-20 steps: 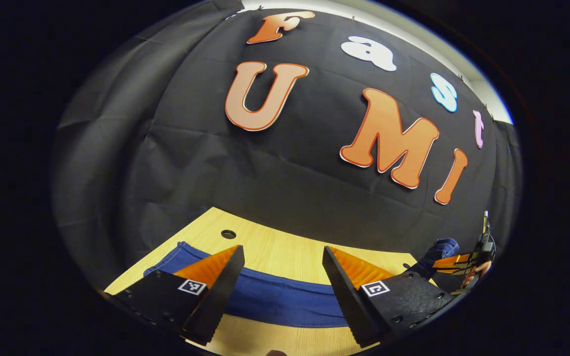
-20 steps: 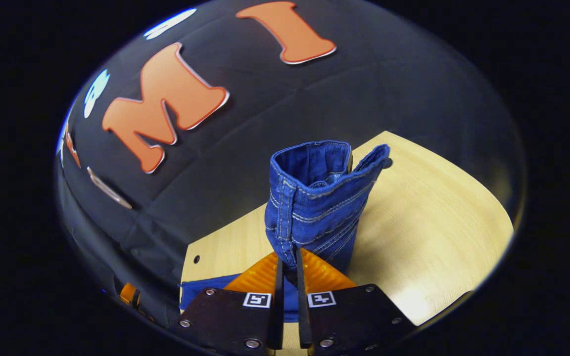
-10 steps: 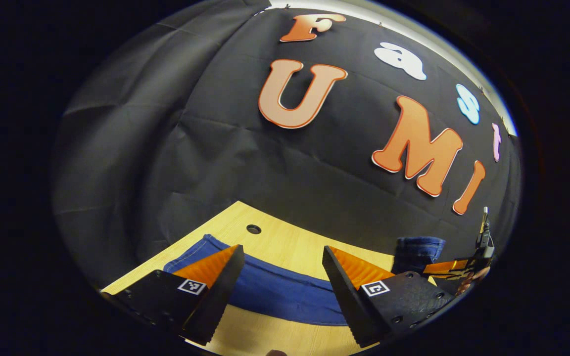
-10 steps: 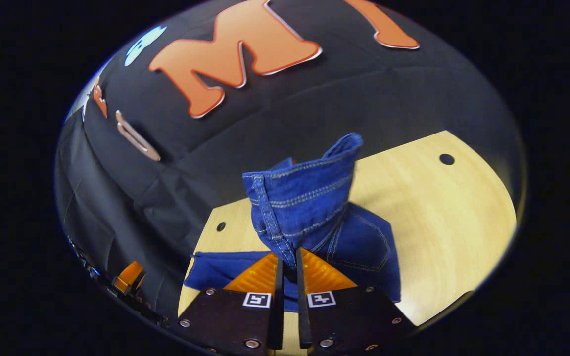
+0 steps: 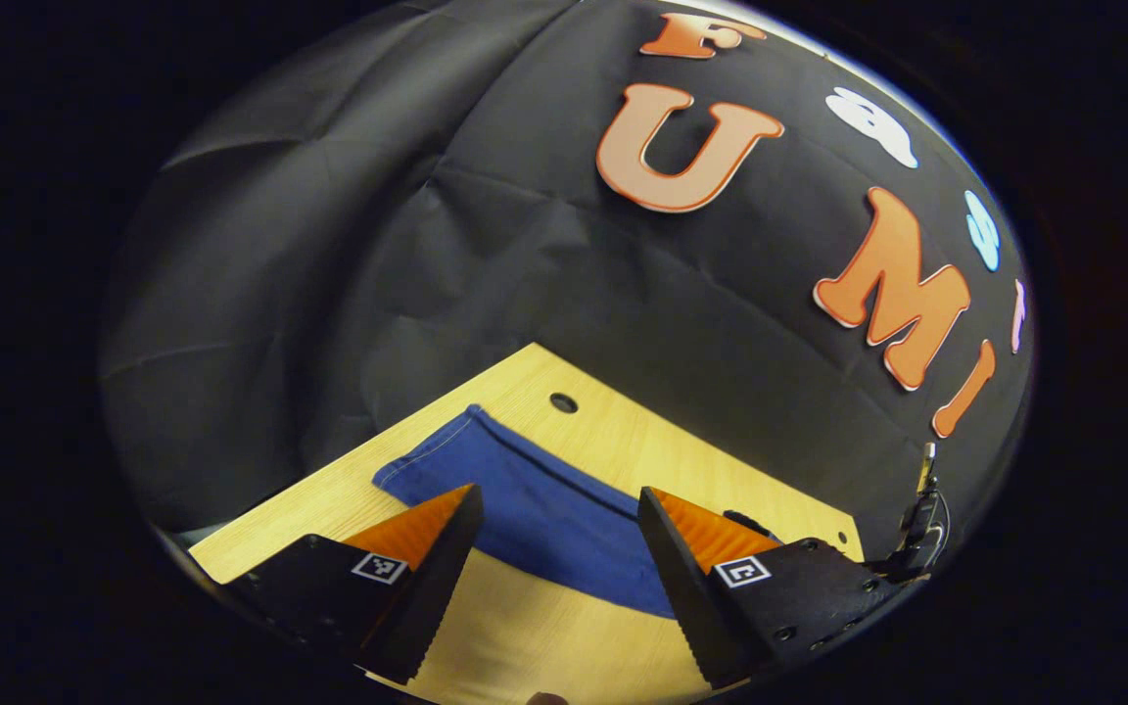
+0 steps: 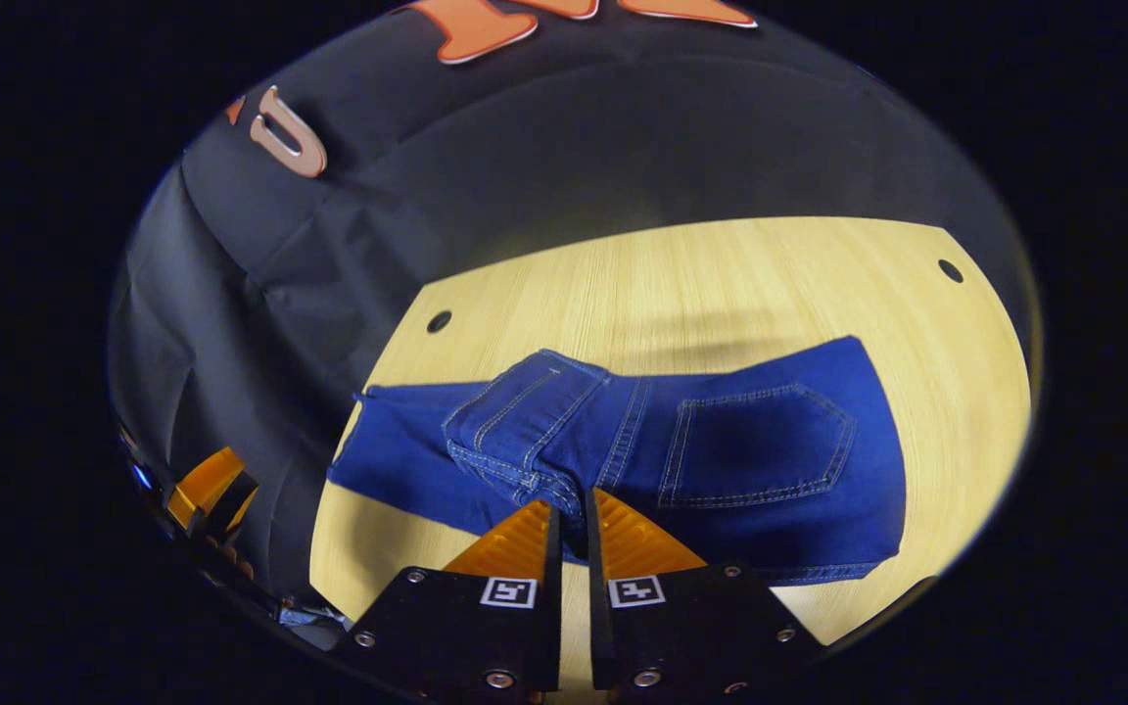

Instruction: Grasp the waist and the cuffs of the jeans and fold them to make the two legs overlap; first hold the waist and fold one-third of the jeans toward the cuffs, then hold the cuffs and fold the remaining one-third in the same direction to finish folding.

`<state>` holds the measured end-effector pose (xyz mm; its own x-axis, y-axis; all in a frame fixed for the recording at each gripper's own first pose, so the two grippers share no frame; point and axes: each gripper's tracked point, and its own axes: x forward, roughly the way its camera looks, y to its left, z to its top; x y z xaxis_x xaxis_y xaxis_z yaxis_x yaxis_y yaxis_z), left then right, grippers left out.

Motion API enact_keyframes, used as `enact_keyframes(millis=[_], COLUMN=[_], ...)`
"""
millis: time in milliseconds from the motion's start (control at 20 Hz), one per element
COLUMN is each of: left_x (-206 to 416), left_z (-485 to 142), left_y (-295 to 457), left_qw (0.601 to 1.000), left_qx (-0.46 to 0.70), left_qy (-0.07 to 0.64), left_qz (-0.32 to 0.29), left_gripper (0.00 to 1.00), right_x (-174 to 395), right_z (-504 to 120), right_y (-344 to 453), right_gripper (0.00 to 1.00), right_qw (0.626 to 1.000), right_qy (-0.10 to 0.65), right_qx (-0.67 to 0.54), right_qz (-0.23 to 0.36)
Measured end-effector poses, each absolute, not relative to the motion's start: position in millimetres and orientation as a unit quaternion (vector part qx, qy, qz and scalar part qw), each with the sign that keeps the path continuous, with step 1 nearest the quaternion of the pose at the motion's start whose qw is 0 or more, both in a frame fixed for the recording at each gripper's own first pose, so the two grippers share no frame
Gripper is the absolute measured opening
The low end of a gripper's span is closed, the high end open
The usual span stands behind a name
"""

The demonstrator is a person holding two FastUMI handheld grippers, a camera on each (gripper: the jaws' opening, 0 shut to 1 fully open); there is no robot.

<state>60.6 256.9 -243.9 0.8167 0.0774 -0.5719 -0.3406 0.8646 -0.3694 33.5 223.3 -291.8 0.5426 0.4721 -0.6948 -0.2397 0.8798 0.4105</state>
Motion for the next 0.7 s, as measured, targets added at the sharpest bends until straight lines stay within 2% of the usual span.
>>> enact_keyframes(millis=[50, 100, 200, 250, 300, 350, 500, 550, 600, 700], left_x=[58.3, 57.3, 58.5, 59.7, 57.4, 57.6, 53.2, 51.6, 52.1, 53.5], left_z=[-255.3, -266.9, -292.8, -304.7, -312.5, -322.3, -344.2, -349.8, -353.0, -363.2], left_y=[259.4, 260.8, 259.9, 261.4, 263.0, 268.5, 288.9, 296.7, 301.4, 312.9], left_qw=[0.917, 0.908, 0.881, 0.867, 0.854, 0.843, 0.819, 0.81, 0.801, 0.784], left_qx=[-0.241, -0.254, -0.295, -0.32, -0.345, -0.363, -0.397, -0.41, -0.422, -0.449], left_qy=[0.296, 0.312, 0.346, 0.357, 0.363, 0.369, 0.381, 0.383, 0.386, 0.386], left_qz=[0.116, 0.121, 0.131, 0.137, 0.142, 0.148, 0.165, 0.168, 0.176, 0.187], left_gripper=[0.98, 0.98, 0.98, 0.98, 0.98, 0.98, 0.98, 0.95, 0.98, 0.98], right_x=[30.6, 30.6, 30.3, 29.2, 26.3, 23.0, 17.7, 19.2, 19.2, 18.0], right_z=[-294.3, -293.2, -292.9, -290.6, -287.3, -282.2, -260.0, -255.1, -250.5, -239.7], right_y=[220.3, 218.2, 214.7, 214.8, 213.7, 218.0, 230.0, 228.8, 224.2, 215.4], right_gripper=[0.07, 0.19, 0.24, 0.19, 0.34, 0.4, 0.73, 0.74, 0.83, 0.87], right_qw=[0.865, 0.864, 0.865, 0.866, 0.867, 0.863, 0.861, 0.866, 0.871, 0.876], right_qy=[0.439, 0.439, 0.438, 0.435, 0.432, 0.43, 0.413, 0.404, 0.397, 0.387], right_qx=[0.129, 0.128, 0.125, 0.123, 0.122, 0.13, 0.154, 0.15, 0.147, 0.152], right_qz=[0.207, 0.208, 0.209, 0.214, 0.217, 0.23, 0.253, 0.252, 0.249, 0.244])
